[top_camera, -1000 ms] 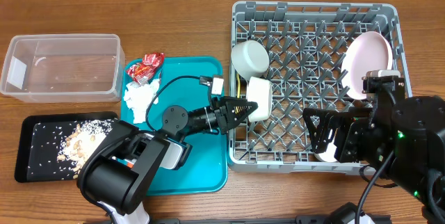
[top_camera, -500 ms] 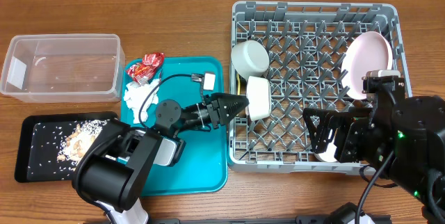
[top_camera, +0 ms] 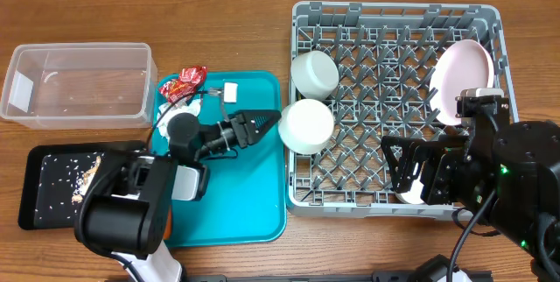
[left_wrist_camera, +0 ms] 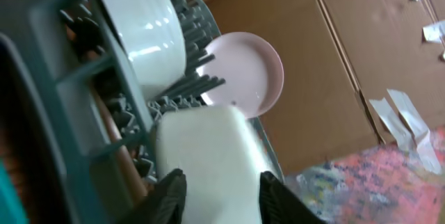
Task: Sort waste into correct bins and load items into the dishwasher rack
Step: 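Open the left gripper and withdraw it from the bowl, then move the left gripper over the red wrapper and tissue, grasp them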
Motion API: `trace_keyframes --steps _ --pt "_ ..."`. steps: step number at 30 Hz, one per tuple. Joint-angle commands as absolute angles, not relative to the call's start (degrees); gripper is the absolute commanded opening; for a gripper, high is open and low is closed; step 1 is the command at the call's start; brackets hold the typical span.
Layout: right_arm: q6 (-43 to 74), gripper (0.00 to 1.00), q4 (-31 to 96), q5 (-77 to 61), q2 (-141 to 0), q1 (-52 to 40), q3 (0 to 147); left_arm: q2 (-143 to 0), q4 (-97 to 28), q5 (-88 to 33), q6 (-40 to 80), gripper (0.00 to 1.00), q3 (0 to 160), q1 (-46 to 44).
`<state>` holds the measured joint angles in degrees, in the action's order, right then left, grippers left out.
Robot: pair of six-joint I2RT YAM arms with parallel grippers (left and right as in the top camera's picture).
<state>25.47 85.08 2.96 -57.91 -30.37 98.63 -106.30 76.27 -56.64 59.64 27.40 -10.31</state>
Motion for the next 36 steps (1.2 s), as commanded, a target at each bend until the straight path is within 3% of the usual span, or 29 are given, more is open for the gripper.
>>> trace_keyframes --steps 1,9,24,31,34,36 --pt "25.8 1.00 84.8 2.9 -57.6 -30.2 99.5 -106.2 76.5 -59.4 58.5 0.39 27.6 -9.1" --pt "25.8 1.00 84.8 2.9 -57.6 -30.2 99.5 -104.7 76.1 -59.6 58.3 0.24 27.7 -9.8" --pt "25.8 1.00 84.8 2.9 -57.6 -30.2 99.4 -95.1 74.2 -61.6 56.6 0.20 29.3 -11.5" --pt "25.8 1.00 84.8 2.9 -57.6 -30.2 99.5 -81.8 45.0 -60.2 42.9 0.20 29.6 -7.9" --pt "25.8 1.00 84.8 2.9 -57.6 -30.2 99.5 -74.3 24.4 -53.2 33.8 0.19 31.3 -6.2" --pt "25.8 1.00 84.6 2.9 -57.6 -30.2 99.5 -68.3 3.4 -42.3 24.4 0.20 35.5 -6.1"
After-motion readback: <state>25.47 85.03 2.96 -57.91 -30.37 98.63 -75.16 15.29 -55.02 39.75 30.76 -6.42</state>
